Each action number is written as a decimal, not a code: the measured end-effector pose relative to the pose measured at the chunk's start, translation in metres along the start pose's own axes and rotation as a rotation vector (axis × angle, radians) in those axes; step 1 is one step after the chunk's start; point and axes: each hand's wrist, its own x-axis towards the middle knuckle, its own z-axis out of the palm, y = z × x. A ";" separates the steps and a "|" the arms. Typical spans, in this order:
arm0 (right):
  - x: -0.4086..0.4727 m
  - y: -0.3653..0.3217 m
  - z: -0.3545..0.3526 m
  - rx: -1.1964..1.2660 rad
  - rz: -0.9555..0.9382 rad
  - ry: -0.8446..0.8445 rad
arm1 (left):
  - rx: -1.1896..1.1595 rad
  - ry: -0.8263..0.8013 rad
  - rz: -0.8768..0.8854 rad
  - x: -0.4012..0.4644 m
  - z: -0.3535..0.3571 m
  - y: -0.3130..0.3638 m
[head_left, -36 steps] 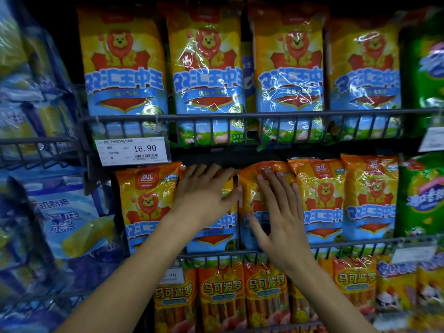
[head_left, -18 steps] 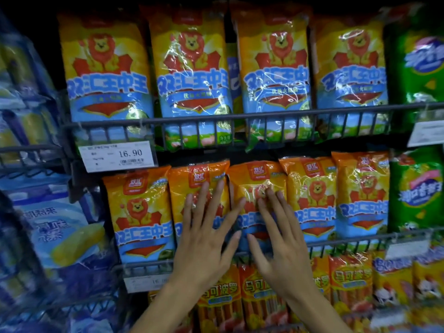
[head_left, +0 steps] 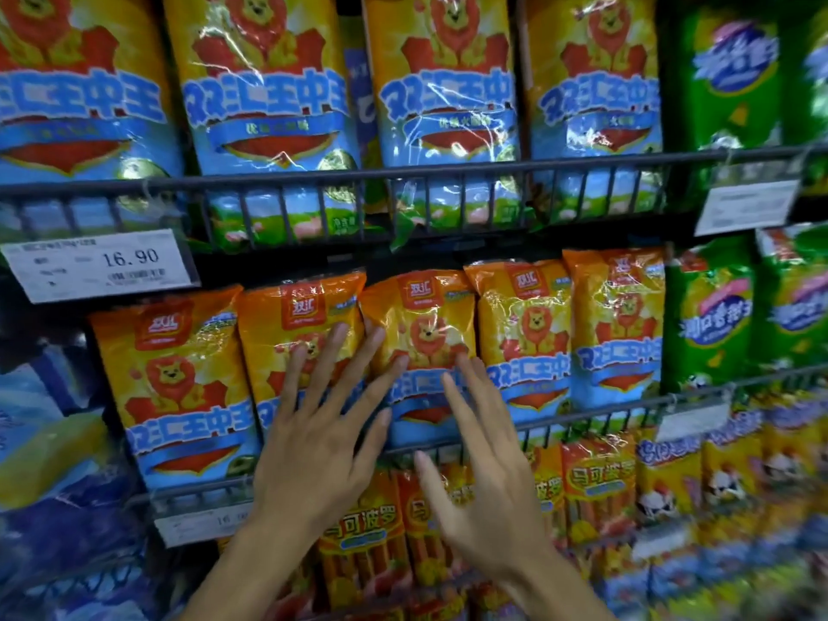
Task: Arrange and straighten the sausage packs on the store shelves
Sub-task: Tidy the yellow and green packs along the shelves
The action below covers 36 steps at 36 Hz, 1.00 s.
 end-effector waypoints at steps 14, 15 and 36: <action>0.004 0.063 -0.043 -0.111 0.354 0.180 | -0.133 -0.057 0.332 0.034 0.000 0.063; 0.006 0.065 -0.044 -0.109 0.367 0.175 | -0.119 -0.082 0.327 0.038 0.003 0.066; 0.017 0.062 -0.046 -0.090 0.430 0.017 | 0.002 -0.145 0.344 0.040 0.015 0.049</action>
